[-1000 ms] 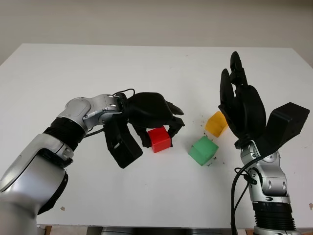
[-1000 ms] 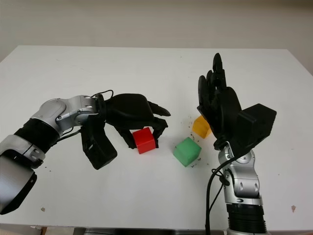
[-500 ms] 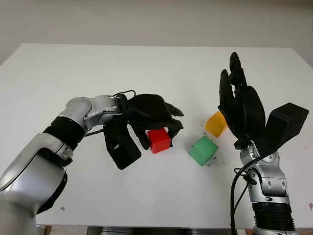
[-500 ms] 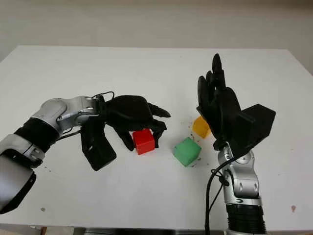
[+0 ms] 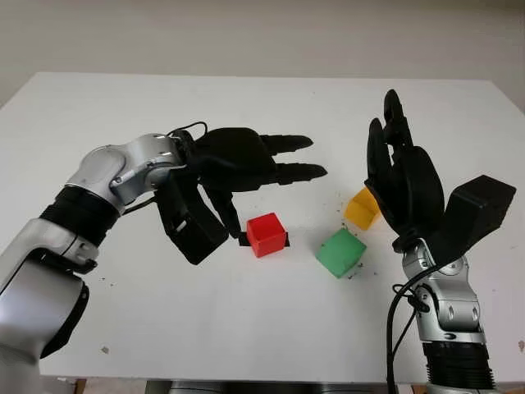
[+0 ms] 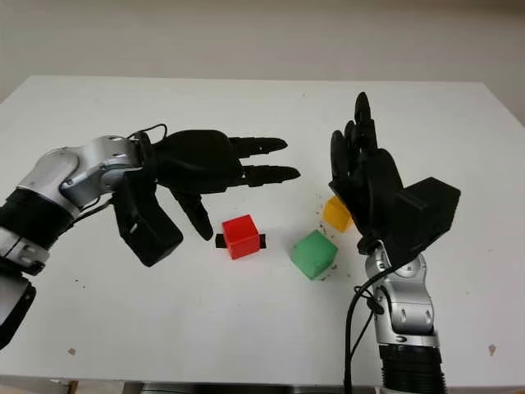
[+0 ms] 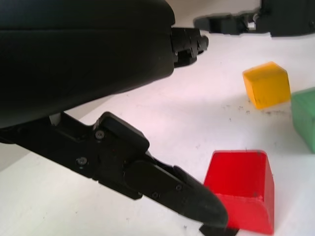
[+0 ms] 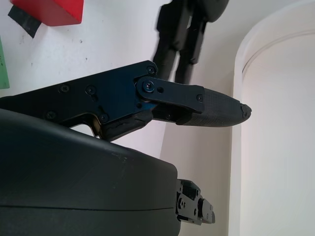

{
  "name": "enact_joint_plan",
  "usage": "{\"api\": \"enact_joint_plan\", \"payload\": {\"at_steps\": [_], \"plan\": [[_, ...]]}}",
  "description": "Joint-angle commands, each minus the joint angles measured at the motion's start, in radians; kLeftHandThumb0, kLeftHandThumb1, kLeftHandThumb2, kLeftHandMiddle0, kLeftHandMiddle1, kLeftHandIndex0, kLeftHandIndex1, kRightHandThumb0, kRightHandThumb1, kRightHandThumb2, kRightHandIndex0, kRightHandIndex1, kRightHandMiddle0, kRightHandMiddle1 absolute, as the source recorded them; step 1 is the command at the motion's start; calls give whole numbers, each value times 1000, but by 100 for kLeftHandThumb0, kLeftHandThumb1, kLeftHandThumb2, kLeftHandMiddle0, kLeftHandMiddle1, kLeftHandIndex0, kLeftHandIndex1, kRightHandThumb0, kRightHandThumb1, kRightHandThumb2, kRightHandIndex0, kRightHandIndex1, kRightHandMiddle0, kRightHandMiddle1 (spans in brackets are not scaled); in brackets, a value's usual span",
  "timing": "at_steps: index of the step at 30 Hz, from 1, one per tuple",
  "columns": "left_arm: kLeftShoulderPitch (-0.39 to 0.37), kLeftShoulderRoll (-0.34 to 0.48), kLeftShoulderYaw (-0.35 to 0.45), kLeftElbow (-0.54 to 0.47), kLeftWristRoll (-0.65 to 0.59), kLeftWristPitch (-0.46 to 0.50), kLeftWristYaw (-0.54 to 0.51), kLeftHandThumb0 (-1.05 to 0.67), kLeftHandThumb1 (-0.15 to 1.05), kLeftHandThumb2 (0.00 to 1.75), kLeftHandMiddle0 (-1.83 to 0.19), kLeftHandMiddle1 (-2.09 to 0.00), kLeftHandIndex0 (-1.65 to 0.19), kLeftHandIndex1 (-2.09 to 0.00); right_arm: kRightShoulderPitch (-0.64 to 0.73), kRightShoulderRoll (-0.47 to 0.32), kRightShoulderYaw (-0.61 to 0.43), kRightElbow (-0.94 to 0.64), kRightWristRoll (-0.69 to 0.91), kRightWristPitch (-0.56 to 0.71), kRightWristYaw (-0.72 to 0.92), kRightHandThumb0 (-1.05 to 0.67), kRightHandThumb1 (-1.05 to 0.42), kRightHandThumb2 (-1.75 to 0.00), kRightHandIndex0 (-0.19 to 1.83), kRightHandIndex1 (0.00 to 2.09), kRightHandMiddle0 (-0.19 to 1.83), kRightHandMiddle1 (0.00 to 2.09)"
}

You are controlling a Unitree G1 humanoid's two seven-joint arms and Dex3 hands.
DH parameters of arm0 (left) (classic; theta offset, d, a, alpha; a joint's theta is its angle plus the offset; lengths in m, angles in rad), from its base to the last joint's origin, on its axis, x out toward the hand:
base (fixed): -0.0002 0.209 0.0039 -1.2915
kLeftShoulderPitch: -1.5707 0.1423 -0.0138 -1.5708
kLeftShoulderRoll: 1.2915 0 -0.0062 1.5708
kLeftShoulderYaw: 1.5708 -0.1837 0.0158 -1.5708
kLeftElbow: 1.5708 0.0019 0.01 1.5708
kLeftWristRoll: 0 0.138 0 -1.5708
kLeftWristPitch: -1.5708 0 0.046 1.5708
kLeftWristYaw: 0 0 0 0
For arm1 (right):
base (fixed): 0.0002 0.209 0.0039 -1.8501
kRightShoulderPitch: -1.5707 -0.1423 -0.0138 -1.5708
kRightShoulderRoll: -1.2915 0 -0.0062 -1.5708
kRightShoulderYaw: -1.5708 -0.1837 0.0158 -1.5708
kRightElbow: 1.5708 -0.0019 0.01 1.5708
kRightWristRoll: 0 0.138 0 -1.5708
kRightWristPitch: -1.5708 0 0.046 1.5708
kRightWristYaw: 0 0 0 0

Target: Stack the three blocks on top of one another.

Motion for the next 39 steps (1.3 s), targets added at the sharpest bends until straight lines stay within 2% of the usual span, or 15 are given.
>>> {"api": "enact_joint_plan", "payload": {"at_steps": [1, 3, 6, 8, 9, 12, 14, 17, 20, 24, 30, 33, 39], "plan": [[28, 37, 55, -52, -59, 36, -35, -84, 87, 5, 19, 0, 19, 0, -6, -7, -2, -2, -3, -12, 7, -73, -105, -59, -19, 0, -19, 0], [71, 49, 135, -111, -178, 155, -102, -87, 88, 6, 19, 0, 19, 0, -13, -42, -10, 3, -18, -24, 29, -73, -105, -59, -19, 0, -19, 0], [121, 57, 260, -166, -371, 338, -187, -94, 100, 14, 19, 0, 19, 0, -37, -91, -34, 14, -32, -36, 47, -75, -105, -47, -19, 0, -19, 1], [163, 54, 354, -185, -495, 440, -197, -97, 104, 38, 19, 0, 19, 0, -71, -143, -47, 45, -45, -56, 76, -75, -105, -39, -18, 1, -18, 3], [192, 45, 394, -197, -535, 482, -178, -98, 104, 47, 19, 0, 19, 0, -90, -173, -50, 67, -55, -72, 94, -75, -105, -36, -18, 1, -16, 4], [288, 9, 472, -251, -597, 557, -96, -95, 105, 59, 19, 0, 19, 0, -138, -256, -54, 120, -83, -91, 148, -73, -105, -24, -17, 3, -14, 6], [369, -22, 508, -276, -619, 561, -35, -90, 105, 62, 19, 0, 19, 0, -182, -315, -55, 167, -88, -81, 194, -67, -101, -14, -16, 4, -8, 8], [477, -88, 562, -340, -696, 638, 24, -84, 105, 62, 19, 0, 19, 0, -243, -390, -46, 238, -112, -74, 253, -59, -92, -6, -12, 6, 2, 11], [562, -147, 588, -388, -733, 661, 87, -76, 105, 61, 19, 0, 19, 0, -291, -473, -5, 316, -197, -136, 292, -60, -86, -4, -5, 9, 12, 13], [658, -199, 606, -436, -726, 669, 175, -77, 105, 66, 19, 0, 19, 0, -354, -561, 63, 424, -319, -267, 320, -62, -80, -4, 4, 11, 22, 12], [774, -268, 638, -502, -770, 675, 233, -78, 105, 64, 19, 0, 19, 0, -433, -632, 166, 520, -462, -424, 340, -60, -76, -4, 9, 9, 32, 11], [810, -295, 653, -509, -777, 660, 260, -78, 105, 63, 19, -1, 19, 0, -476, -672, 242, 566, -585, -515, 325, -64, -79, -6, 8, 8, 32, 9], [838, -316, 675, -508, -783, 651, 299, -78, 105, 59, 19, -3, 19, 0, -508, -711, 339, 565, -754, -594, 307, -60, -82, -6, 5, 5, 33, 8]]}}
